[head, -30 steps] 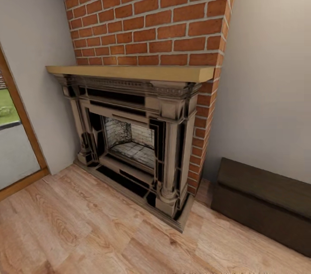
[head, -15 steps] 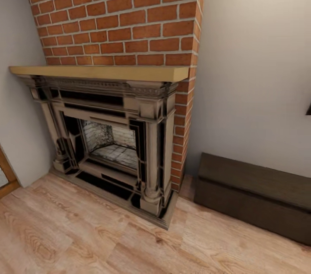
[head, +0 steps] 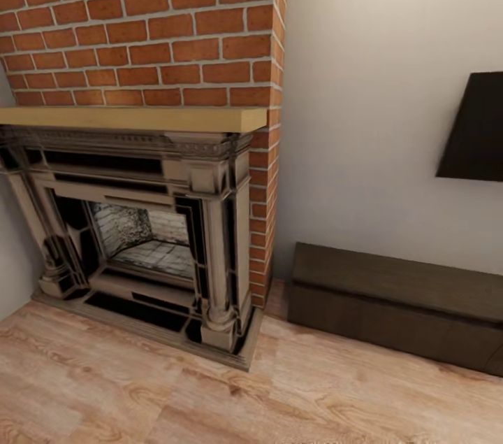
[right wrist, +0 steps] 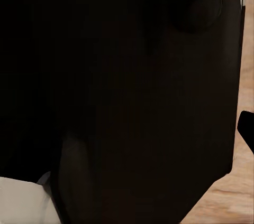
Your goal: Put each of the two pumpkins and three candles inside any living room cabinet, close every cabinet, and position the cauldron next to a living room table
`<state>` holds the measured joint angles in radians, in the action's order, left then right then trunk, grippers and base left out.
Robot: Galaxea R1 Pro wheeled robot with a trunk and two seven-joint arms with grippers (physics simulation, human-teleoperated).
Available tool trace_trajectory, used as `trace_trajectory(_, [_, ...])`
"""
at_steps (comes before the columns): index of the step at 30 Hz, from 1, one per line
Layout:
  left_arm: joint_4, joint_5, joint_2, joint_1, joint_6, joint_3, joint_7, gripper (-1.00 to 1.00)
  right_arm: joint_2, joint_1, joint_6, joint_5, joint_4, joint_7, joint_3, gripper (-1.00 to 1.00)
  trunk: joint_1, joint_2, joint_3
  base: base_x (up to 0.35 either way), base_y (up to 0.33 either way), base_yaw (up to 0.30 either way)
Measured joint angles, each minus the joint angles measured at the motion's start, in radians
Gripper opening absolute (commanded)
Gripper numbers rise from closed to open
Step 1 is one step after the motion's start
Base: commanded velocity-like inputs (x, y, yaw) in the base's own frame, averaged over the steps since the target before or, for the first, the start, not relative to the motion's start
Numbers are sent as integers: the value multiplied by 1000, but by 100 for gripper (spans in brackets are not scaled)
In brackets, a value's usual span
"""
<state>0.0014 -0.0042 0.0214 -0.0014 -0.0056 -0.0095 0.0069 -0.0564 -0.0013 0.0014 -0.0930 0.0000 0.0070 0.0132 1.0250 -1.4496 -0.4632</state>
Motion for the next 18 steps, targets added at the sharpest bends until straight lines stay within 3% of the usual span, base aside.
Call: trace_trajectory(18, [0,0,0,0,0,0,0,100,-4,0,0,0,0,0,0,100,0,0,0,0,0,-292])
